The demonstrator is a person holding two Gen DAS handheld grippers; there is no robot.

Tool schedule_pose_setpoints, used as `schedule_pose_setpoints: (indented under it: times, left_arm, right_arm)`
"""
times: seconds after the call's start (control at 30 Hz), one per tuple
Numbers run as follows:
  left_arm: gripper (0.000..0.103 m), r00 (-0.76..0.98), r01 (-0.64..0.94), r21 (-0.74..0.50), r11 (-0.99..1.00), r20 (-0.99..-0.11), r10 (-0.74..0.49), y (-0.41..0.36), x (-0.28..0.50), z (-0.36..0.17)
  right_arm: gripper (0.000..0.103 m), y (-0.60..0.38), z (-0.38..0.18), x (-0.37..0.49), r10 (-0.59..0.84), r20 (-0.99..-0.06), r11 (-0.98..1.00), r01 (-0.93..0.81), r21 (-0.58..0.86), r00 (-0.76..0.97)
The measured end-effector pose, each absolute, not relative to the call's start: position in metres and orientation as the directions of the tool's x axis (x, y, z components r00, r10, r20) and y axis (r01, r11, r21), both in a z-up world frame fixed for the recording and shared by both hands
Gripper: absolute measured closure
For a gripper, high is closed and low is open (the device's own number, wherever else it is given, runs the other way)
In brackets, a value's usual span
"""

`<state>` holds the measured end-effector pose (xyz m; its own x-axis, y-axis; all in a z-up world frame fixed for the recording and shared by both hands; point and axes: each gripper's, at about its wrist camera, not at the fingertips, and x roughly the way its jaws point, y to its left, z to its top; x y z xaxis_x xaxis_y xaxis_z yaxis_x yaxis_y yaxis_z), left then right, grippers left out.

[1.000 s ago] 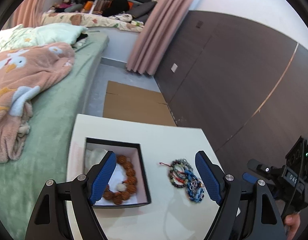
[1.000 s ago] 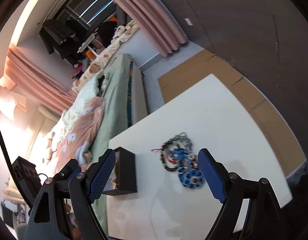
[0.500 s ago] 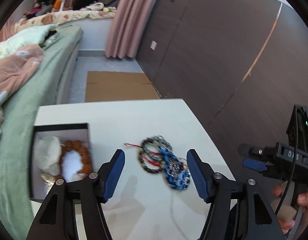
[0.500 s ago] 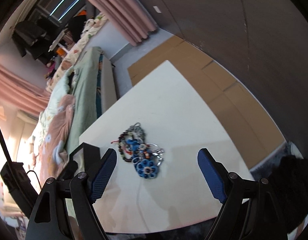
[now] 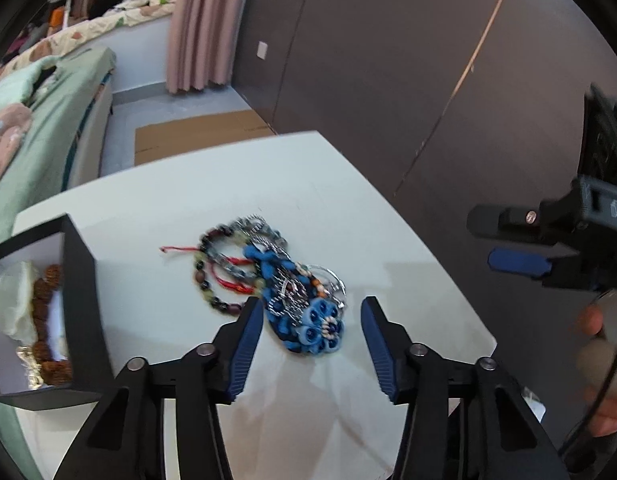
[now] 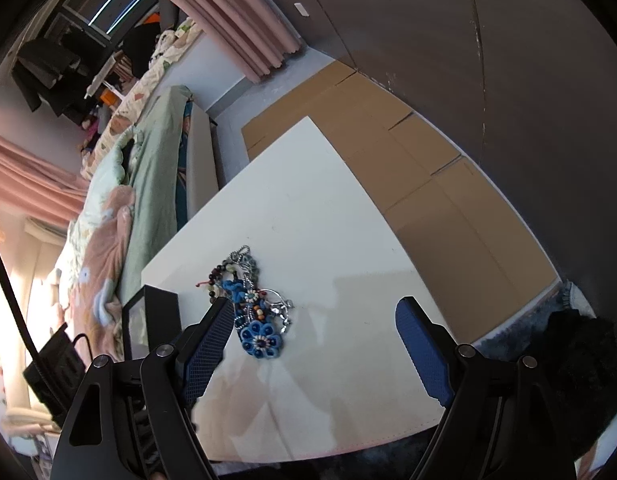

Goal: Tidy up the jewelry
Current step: 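Grasp the blue flower bracelet from the pile with the left tool, then carry the blue bracelet toward the box with the left tool while the right tool grasps the silver hoop pendant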

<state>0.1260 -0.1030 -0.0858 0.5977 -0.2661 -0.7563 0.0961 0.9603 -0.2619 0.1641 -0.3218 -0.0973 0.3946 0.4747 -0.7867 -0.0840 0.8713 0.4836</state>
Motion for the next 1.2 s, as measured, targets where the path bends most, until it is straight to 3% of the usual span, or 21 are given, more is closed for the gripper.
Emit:
schedule_pose_setpoints:
  times: [0.17,0.4,0.47,0.6,1.0,1.1,1.2]
  left_arm:
    - [0.059,0.554,0.103,-0.269,0.958,-0.784,-0.28,-0.11,0.136,-0.105]
    - [0.061,0.542,0.113,-0.25,0.962,-0.796,-0.27,-0.116,0.14,-0.116]
    - [0.08,0.527,0.118,-0.255,0.96,-0.803,-0.279,-0.119,0.14,-0.119]
    - [0.083,0.54,0.14,-0.232,0.962,-0.797,-0.271,-0.125,0.137,-0.118]
    - [0.084,0.662,0.092,-0.32,0.943,-0.687,-0.298,-0.077,0.12,-0.058]
    - [0.084,0.688,0.074,-0.336,0.939,-0.664,-0.292,-0.065,0.118,-0.047]
    - [0.084,0.706,0.054,-0.354,0.934,-0.648,-0.287,-0.05,0.114,-0.04]
  right_arm:
    - [0.019,-0.325,-0.098,0.166,0.473,-0.789,0.872,-0.083,0.482,0.393]
    - [0.019,-0.328,-0.1,0.168,0.473,-0.794,0.873,-0.079,0.482,0.382]
    - [0.019,-0.329,-0.1,0.168,0.47,-0.796,0.875,-0.081,0.477,0.382]
    - [0.019,-0.328,-0.1,0.166,0.466,-0.799,0.879,-0.092,0.469,0.381]
    - [0.019,-0.315,-0.106,0.163,0.452,-0.811,0.888,-0.106,0.447,0.371]
    - [0.028,-0.307,-0.109,0.166,0.453,-0.814,0.889,-0.119,0.442,0.363]
    - [0.028,-0.295,-0.116,0.169,0.447,-0.826,0.893,-0.125,0.432,0.344]
